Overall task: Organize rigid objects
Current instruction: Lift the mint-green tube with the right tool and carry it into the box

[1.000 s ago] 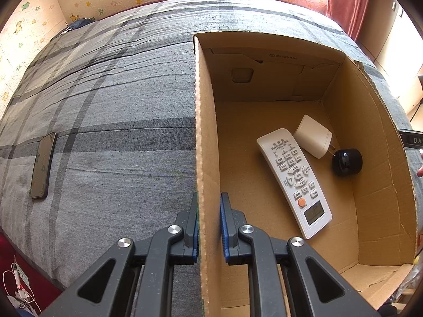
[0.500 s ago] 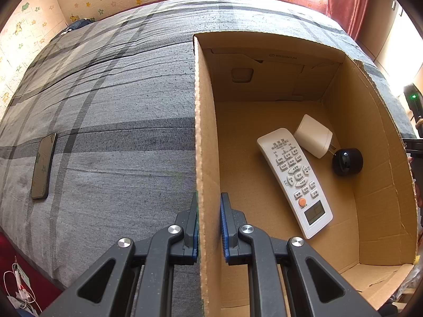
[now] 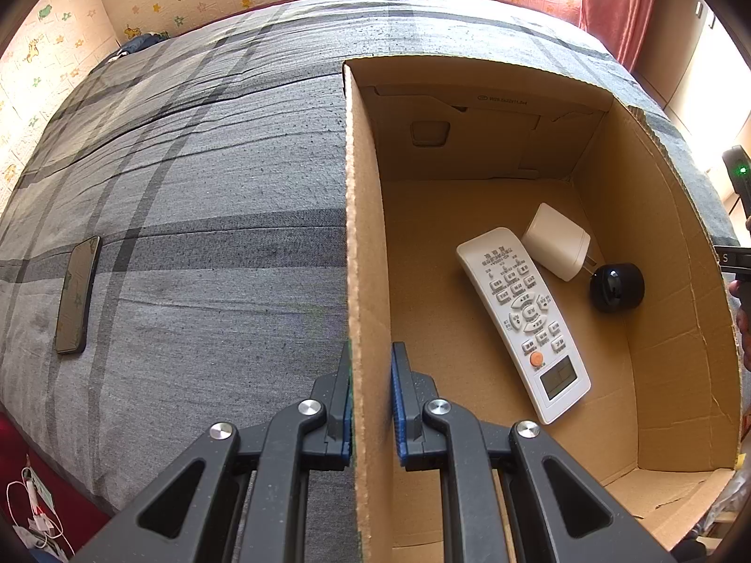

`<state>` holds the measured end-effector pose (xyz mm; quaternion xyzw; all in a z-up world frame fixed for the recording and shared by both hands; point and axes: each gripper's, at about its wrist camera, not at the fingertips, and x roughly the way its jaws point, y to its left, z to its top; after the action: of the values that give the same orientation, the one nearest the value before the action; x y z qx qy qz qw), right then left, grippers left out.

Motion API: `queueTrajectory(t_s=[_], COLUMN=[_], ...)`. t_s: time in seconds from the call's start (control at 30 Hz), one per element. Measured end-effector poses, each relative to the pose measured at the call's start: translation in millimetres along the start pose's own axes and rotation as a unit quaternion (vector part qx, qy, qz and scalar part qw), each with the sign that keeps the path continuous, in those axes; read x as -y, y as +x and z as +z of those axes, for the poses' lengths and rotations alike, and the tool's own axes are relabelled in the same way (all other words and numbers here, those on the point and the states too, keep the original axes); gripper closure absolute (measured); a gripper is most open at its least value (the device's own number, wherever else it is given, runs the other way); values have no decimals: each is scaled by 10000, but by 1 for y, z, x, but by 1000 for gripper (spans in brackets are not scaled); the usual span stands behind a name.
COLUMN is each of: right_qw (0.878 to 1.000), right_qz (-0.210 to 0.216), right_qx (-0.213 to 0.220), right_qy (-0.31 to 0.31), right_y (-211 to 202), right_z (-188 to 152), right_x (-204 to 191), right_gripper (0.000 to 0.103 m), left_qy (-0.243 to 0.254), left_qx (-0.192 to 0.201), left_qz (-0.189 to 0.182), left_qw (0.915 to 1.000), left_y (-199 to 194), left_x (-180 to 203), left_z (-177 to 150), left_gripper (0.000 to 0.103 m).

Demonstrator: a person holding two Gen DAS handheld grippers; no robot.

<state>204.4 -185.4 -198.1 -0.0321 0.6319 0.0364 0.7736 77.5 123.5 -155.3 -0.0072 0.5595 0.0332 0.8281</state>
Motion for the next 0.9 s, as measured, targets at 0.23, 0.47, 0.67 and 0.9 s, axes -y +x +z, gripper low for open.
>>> queueTrajectory(t_s=[0.23,0.47,0.67,0.9], right_qw=[9999,9986,9954,9888], right_qz=[68,147,230,430], right_qx=[61,298,529,743], right_qy=[-87,-401,-771,-1219], right_y=[-28,-72,-104,-131], right_z=[-3,1,0,-3], right_x=[-3,-25,-54,-93], right_gripper=[13,13,13,13], left_qy=[-7,4,4,8], left_qx=[0,-5,-6,-6], left_qz=[-5,3,5,9], left_qw=[10000,10000,10000,10000], left_y=[0,0,0,0], left_x=[0,0,0,0], left_z=[0,0,0,0], left_gripper=[89,89,89,89])
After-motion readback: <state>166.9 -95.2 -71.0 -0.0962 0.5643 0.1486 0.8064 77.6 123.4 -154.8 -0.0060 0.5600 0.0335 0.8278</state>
